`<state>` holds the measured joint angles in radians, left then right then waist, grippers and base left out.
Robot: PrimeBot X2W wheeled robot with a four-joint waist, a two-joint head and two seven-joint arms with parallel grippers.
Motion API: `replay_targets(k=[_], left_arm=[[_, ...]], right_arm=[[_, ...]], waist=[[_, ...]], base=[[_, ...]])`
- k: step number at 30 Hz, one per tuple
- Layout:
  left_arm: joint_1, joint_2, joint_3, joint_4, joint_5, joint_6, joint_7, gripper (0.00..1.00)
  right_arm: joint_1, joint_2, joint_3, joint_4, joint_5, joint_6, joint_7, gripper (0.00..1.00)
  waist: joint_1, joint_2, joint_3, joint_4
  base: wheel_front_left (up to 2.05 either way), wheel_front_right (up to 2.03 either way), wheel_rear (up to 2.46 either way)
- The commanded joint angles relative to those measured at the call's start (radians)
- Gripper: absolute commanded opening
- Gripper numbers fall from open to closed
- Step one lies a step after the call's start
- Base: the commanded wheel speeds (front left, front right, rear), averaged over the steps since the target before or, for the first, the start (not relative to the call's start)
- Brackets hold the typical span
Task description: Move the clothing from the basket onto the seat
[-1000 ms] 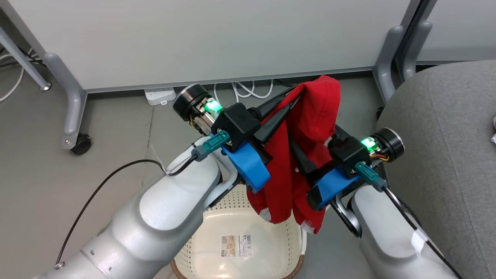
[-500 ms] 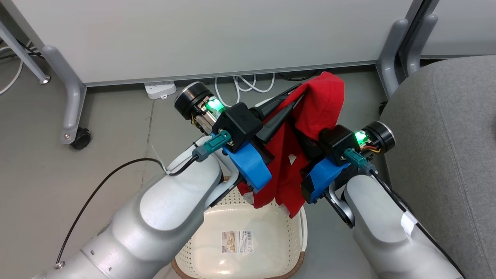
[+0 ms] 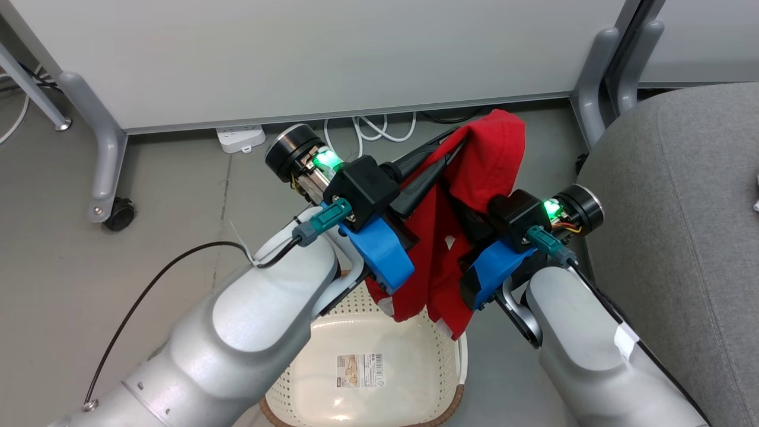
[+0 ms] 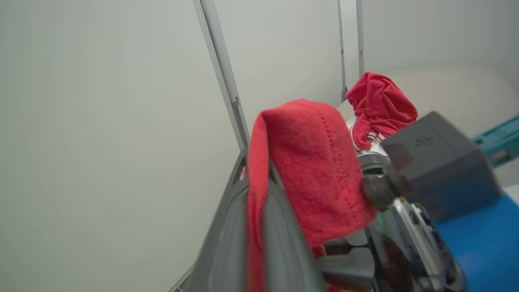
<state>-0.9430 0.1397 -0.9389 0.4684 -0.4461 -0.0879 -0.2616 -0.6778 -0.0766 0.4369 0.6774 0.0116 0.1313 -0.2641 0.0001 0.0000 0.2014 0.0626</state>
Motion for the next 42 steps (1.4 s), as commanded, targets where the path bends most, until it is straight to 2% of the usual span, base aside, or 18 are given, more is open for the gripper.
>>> replay_targets(k=[1,3,4,5,12,19,26,33,42], left_arm=[[-0.003,0.003,0.005,0.002,0.003,-0.002,-0.005,0.0],[-0.003,0.004,0.006,0.004,0.004,-0.003,-0.005,0.0],[-0.002,0.003,0.009,0.004,0.003,0.0,-0.005,0.22],[-0.001,0.003,0.01,0.005,0.004,0.002,-0.005,1.0],[0.013,0.008,0.008,0.011,0.014,0.006,-0.005,1.0],[0.03,0.024,0.001,0.01,0.016,0.002,-0.004,1.0],[0.05,0.051,-0.014,-0.004,0.02,0.005,-0.004,1.0],[0.062,0.063,-0.035,-0.034,0.027,0.002,0.001,1.0],[0.063,0.064,-0.071,-0.066,0.036,0.001,0.017,1.0]], right_arm=[[-0.009,0.005,-0.001,-0.005,0.006,-0.001,-0.001,0.0],[-0.007,0.005,-0.002,-0.009,0.007,-0.001,-0.001,0.0],[-0.006,0.004,-0.006,-0.011,0.009,-0.001,-0.001,0.0],[-0.004,0.003,-0.01,-0.014,0.009,-0.001,-0.001,0.0],[0.02,-0.008,-0.07,-0.045,0.021,-0.001,-0.001,0.0],[0.045,-0.022,-0.173,-0.086,0.025,-0.001,-0.001,0.0],[0.088,-0.037,-0.325,-0.176,0.012,-0.001,-0.001,0.0],[0.141,-0.02,-0.448,-0.281,0.009,-0.001,-0.001,0.0],[0.234,0.007,-0.549,-0.388,0.014,-0.001,-0.001,0.0]], waist=[[-0.0001,0.0,0.0,-0.001],[-0.0001,0.0,0.001,-0.002],[-0.0001,0.0,0.001,-0.003],[-0.0001,0.0,0.001,-0.003],[-0.0001,0.0,0.009,-0.014],[-0.0001,0.0,0.027,-0.052],[-0.0001,0.0,0.071,-0.136],[-0.0001,0.0,0.116,-0.246],[-0.0001,0.0,0.154,-0.371]], base=[[0.0,0.0,0.0],[0.0,0.0,0.0],[0.0,0.0,0.0],[0.0,0.0,0.0],[0.0,0.0,0.0],[0.0,0.0,0.0],[0.0,0.0,0.0],[0.0,0.0,0.0],[0.0,0.0,0.0]])
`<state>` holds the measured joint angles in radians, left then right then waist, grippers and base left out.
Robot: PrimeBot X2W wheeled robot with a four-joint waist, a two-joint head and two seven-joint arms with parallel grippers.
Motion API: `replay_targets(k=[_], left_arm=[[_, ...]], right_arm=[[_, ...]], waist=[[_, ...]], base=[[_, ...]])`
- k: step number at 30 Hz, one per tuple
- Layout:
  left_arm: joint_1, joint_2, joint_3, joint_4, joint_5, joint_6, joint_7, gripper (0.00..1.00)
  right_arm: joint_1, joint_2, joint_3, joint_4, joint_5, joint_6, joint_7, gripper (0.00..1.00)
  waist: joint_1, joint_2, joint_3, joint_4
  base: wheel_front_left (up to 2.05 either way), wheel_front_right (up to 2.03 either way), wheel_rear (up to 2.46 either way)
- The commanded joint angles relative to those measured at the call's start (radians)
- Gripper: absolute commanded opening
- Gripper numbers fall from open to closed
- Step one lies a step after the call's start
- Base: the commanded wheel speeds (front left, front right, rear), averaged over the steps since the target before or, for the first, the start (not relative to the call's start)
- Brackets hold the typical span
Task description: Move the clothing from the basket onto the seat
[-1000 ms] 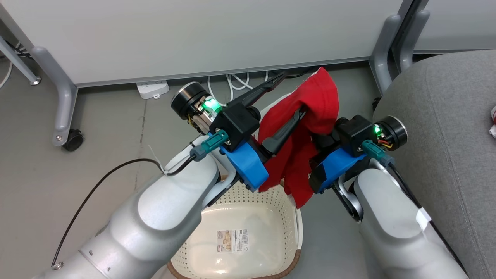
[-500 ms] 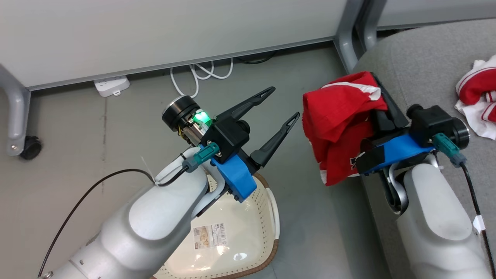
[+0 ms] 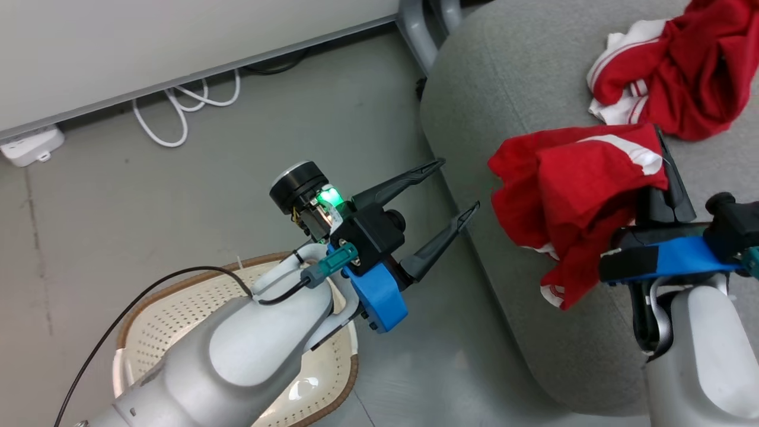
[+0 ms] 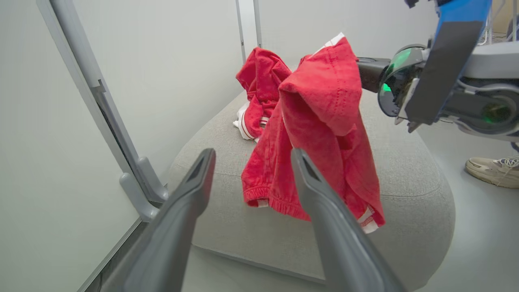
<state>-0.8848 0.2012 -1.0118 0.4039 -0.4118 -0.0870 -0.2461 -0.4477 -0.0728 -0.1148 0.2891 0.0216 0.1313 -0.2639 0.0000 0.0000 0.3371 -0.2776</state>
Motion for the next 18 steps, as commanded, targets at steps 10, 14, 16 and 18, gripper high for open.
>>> replay_targets(k=[10,14,16,18], left_arm=[[0.007,0.001,-0.036,-0.024,0.009,-0.005,0.02,1.0],[0.007,0.002,-0.043,-0.025,0.008,-0.004,0.02,1.0],[0.004,0.003,-0.044,-0.026,0.005,-0.005,0.02,1.0],[-0.001,0.005,-0.04,-0.027,0.002,-0.001,0.018,1.0]], right_arm=[[0.129,0.022,-0.075,-0.079,0.018,-0.001,-0.001,0.0],[0.145,0.024,-0.078,-0.085,0.026,-0.001,-0.001,0.0],[0.133,0.024,-0.071,-0.085,0.03,-0.001,-0.001,0.0],[0.11,0.024,-0.066,-0.095,0.017,-0.001,-0.001,0.0]], waist=[[0.0,0.0,0.058,-0.11],[0.0,0.0,0.063,-0.114],[0.0,0.0,0.064,-0.112],[0.0,0.0,0.066,-0.105]], base=[[0.0,0.0,0.0],[0.0,0.0,0.0],[0.0,0.0,0.0],[0.0,0.0,0.0]])
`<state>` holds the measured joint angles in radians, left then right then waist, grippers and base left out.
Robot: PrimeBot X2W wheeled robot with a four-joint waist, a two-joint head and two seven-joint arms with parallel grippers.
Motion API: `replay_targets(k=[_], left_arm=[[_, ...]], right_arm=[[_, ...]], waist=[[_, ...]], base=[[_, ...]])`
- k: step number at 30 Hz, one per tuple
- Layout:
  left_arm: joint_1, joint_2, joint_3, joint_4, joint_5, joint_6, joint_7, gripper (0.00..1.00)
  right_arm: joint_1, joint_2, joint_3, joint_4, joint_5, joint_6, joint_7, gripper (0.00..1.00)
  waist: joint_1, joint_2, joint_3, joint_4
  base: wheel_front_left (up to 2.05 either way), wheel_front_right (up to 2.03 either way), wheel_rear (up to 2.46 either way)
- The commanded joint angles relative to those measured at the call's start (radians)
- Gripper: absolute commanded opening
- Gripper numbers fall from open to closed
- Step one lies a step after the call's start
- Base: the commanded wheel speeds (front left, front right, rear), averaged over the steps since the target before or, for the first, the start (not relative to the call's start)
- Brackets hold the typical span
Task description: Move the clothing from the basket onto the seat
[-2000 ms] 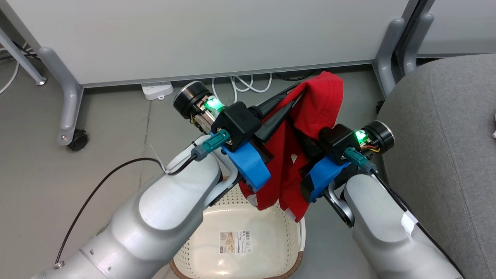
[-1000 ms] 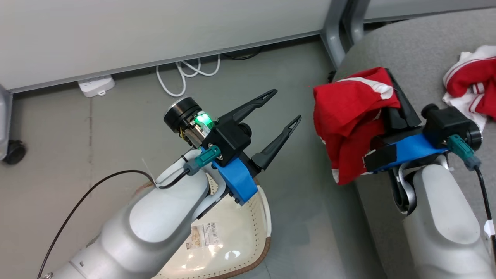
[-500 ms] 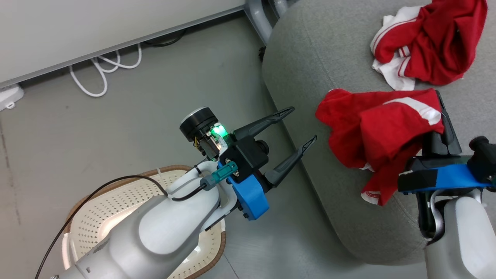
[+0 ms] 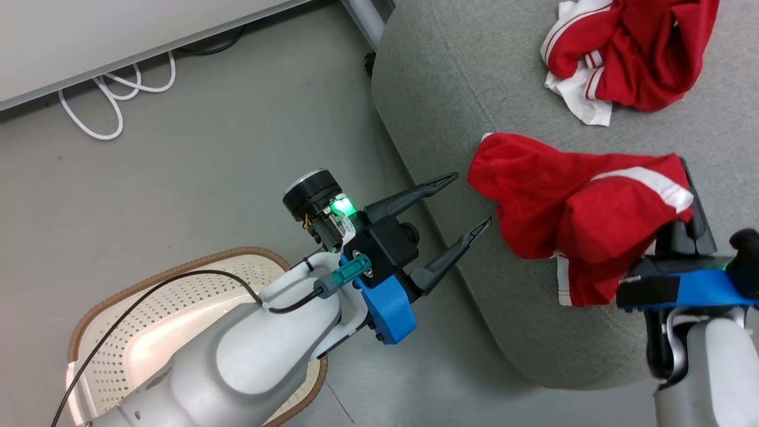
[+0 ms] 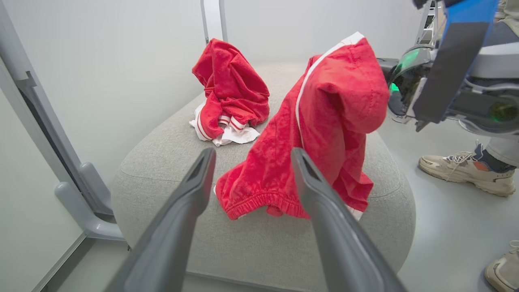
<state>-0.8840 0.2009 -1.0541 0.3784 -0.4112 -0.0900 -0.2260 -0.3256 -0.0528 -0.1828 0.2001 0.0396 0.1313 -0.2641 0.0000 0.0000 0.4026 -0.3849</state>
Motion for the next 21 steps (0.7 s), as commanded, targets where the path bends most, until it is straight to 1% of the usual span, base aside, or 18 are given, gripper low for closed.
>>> replay_targets(k=[1,5,8,11,14,17,21], left_arm=[[-0.004,0.006,0.003,-0.003,0.0,0.004,-0.003,1.0],[-0.02,0.015,0.011,-0.014,0.0,0.009,-0.001,1.0],[-0.036,0.025,0.014,-0.026,0.004,0.015,0.006,1.0],[-0.055,0.038,0.015,-0.04,0.011,0.014,0.014,1.0],[-0.079,0.048,0.014,-0.058,0.019,0.012,0.026,1.0],[-0.101,0.063,0.015,-0.076,0.026,0.01,0.035,1.0],[-0.138,0.081,0.02,-0.107,0.041,0.012,0.049,1.0]], right_arm=[[-0.025,0.004,0.004,-0.013,-0.006,-0.001,-0.001,0.0],[-0.096,0.001,0.02,-0.056,-0.033,-0.001,-0.001,0.0],[-0.185,-0.034,0.025,-0.094,-0.049,-0.001,-0.001,0.0],[-0.292,-0.077,0.003,-0.119,-0.053,-0.001,-0.001,0.0],[-0.405,-0.143,-0.056,-0.134,-0.05,-0.001,-0.001,0.0],[-0.511,-0.209,-0.136,-0.137,-0.041,-0.001,0.0,0.0],[-0.65,-0.321,-0.243,-0.098,-0.002,-0.001,0.019,0.0]], waist=[[0.0,0.0,0.003,0.006],[0.0,0.0,0.03,0.023],[0.0,0.0,0.069,0.035],[0.0,0.0,0.117,0.048],[0.0,0.0,0.171,0.063],[0.0,0.0,0.224,0.076],[0.0,0.0,0.298,0.085]], base=[[0.0,0.0,0.0],[0.0,0.0,0.0],[0.0,0.0,0.0],[0.0,0.0,0.0],[0.0,0.0,0.0],[0.0,0.0,0.0],[0.0,0.0,0.0]])
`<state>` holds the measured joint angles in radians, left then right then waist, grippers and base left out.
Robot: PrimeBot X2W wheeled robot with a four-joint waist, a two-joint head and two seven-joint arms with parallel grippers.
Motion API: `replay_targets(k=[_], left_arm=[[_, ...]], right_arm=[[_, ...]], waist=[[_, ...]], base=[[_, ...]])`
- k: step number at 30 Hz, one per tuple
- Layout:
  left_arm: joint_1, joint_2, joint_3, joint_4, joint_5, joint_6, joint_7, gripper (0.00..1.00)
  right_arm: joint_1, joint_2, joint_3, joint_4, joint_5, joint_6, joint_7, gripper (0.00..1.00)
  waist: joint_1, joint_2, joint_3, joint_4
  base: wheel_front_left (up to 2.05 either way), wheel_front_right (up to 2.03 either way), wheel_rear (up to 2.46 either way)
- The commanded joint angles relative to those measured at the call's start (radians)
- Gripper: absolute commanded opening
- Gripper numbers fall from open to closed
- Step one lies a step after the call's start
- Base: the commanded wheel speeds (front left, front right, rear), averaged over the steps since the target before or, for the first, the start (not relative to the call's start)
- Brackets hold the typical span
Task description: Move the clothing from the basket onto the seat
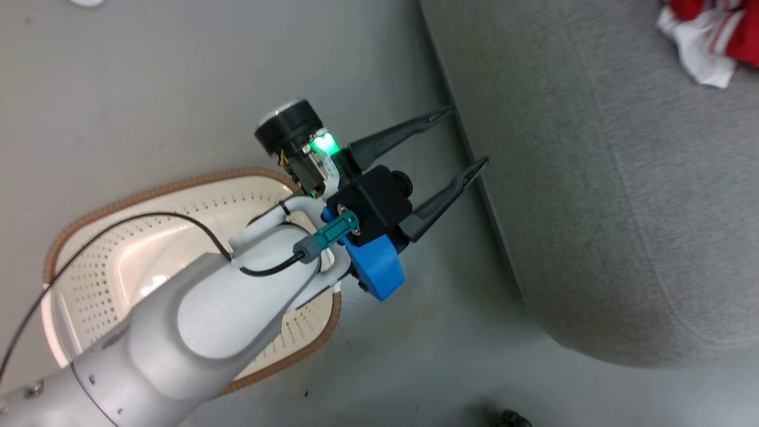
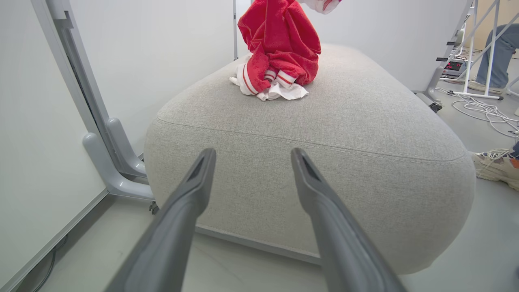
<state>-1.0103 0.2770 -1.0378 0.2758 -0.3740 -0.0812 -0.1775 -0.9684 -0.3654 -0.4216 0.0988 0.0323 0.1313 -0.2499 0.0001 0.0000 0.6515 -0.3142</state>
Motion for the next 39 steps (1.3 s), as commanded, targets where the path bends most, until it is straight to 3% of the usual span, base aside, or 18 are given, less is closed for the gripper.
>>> replay_targets(k=[1,5,10,19,26,27,29,30,39], left_arm=[[-0.024,0.009,0.004,-0.013,0.009,0.003,0.005,1.0],[-0.067,0.023,0.008,-0.045,0.024,0.0,0.024,1.0],[-0.105,0.04,0.011,-0.075,0.035,-0.002,0.037,1.0],[-0.105,0.07,0.003,-0.086,0.036,0.003,0.041,1.0],[-0.106,0.082,0.003,-0.087,0.033,0.009,0.046,1.0],[-0.105,0.083,0.002,-0.087,0.032,0.01,0.045,1.0],[-0.1,0.083,0.0,-0.083,0.03,0.013,0.039,1.0],[-0.094,0.082,-0.001,-0.08,0.026,0.015,0.035,1.0],[-0.027,0.058,-0.005,-0.035,-0.006,0.032,-0.02,1.0]], right_arm=[[-0.032,-0.044,-0.024,0.019,0.01,-0.001,0.007,0.0],[-0.082,-0.169,-0.105,0.133,0.019,-0.001,0.014,0.0],[-0.068,-0.22,-0.174,0.311,-0.007,-0.001,0.002,0.0],[-0.059,-0.072,-0.226,0.517,-0.116,-0.001,-0.012,0.0],[-0.043,0.034,-0.276,0.522,-0.173,-0.001,-0.016,0.0],[-0.032,0.043,-0.277,0.512,-0.175,-0.001,-0.016,0.08],[-0.008,0.056,-0.279,0.488,-0.17,-0.001,-0.016,0.95],[0.006,0.063,-0.276,0.481,-0.163,-0.001,-0.016,1.0],[0.196,0.095,-0.214,0.411,-0.116,-0.001,-0.016,1.0]], waist=[[-0.0001,0.0,0.071,0.018],[-0.0001,0.0,0.15,0.031],[-0.0001,0.0,0.226,0.044],[-0.0001,0.0,0.262,0.052],[-0.0001,0.0,0.246,0.043],[-0.0001,0.0,0.239,0.04],[-0.0001,0.0,0.221,0.036],[-0.0001,0.0,0.209,0.034],[-0.0001,0.0,0.059,0.025]], base=[[0.0,0.0,0.0],[0.0,0.0,0.0],[0.0,0.0,0.0],[0.0,0.0,0.0],[0.0,0.0,0.0],[0.0,0.0,0.0],[0.0,0.0,0.0],[0.0,0.0,0.0],[0.0,0.0,0.0]])
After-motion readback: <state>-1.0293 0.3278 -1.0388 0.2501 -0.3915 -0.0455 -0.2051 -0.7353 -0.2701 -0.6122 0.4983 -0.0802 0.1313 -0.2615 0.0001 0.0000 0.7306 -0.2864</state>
